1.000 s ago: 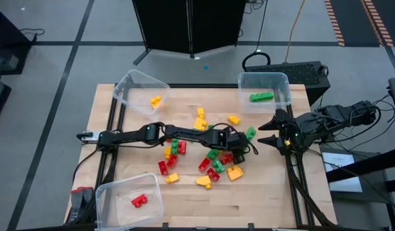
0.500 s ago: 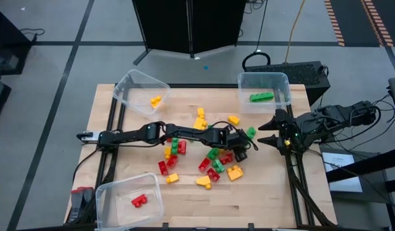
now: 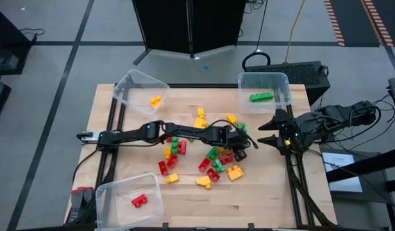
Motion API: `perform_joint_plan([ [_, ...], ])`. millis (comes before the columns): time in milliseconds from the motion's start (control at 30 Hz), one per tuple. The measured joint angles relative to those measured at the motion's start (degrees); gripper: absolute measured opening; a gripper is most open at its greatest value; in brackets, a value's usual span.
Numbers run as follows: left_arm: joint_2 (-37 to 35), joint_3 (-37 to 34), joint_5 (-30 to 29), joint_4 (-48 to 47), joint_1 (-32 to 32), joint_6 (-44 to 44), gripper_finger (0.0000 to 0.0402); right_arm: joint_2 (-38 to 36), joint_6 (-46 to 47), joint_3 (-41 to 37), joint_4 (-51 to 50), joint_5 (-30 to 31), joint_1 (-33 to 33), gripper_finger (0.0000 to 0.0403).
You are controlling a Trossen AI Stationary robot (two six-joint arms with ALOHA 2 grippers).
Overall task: Sort blocks
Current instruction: Put the green game piece into the top right transparent bin
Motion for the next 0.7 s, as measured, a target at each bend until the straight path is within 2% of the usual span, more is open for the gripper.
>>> perform_joint_plan([
  [333, -5.7, 0.0, 1.2, -2.8, -0.8, 2.0, 0.0000, 0.0, -0.1, 0.0, 0.0, 0.0, 0.0, 0.0272],
  [467, -8.1, 0.0, -1.7, -3.4, -1.3, 6.0, 0.0000, 0.0, -0.3, 0.0, 0.0, 0.0, 0.0, 0.0272],
  [533, -8.8, 0.1, -2.4, -3.2, -1.4, 14.9, 0.0000, 0.0, -0.5, 0.0, 0.0, 0.0, 0.0, 0.0272],
  [700, -8.6, 0.1, -0.6, -5.9, -1.3, 45.0, 0.0016, 0.0, -1.5, 0.0, 0.0, 0.0, 0.0, 0.0272],
])
